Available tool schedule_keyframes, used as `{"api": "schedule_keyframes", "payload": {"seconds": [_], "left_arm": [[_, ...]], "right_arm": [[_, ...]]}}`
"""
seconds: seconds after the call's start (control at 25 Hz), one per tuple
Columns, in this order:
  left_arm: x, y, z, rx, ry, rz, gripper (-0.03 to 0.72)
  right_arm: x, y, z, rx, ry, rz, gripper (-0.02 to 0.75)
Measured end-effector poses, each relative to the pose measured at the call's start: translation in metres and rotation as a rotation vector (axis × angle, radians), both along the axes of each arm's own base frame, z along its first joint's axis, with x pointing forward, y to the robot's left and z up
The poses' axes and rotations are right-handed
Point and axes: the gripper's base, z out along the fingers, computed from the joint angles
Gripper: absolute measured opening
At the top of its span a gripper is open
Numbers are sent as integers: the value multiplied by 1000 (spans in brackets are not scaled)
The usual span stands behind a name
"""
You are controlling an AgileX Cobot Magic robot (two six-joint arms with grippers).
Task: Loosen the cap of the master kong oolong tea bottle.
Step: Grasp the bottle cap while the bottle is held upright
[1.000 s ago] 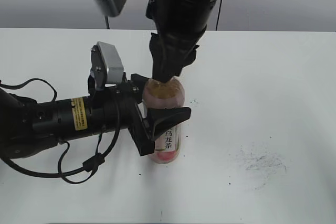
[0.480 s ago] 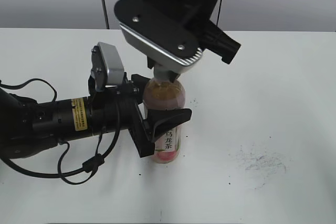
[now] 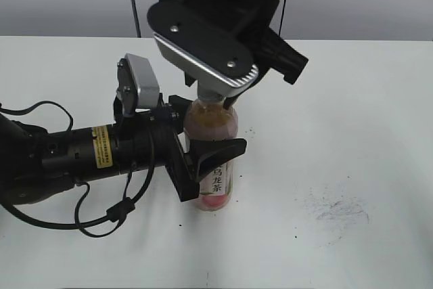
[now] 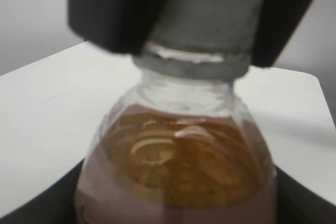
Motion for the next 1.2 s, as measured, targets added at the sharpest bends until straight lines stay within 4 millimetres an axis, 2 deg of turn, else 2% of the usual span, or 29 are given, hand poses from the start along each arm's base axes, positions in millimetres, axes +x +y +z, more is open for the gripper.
{"api": "schedule_keyframes", "payload": {"seconds": [0.12, 0.16, 0.4, 0.68, 0.92, 1.2], "left_arm": [[0, 0, 0, 0, 1, 0, 445], [0, 0, 0, 0, 1, 0, 445], [0, 0, 0, -1, 3, 1, 445], [0, 0, 0, -1, 3, 1, 445], [0, 0, 0, -1, 3, 1, 445], [0, 0, 0, -1, 3, 1, 445]], "right_arm": [[1, 1, -2, 22, 68, -219, 536], [1, 1, -3, 32, 93, -302, 560], [1, 1, -3, 119, 296, -997, 568], [0, 1, -3, 195, 477, -1603, 545], [0, 1, -3, 231, 564, -1902, 447], [2, 0, -3, 246, 561, -1981, 385]]}}
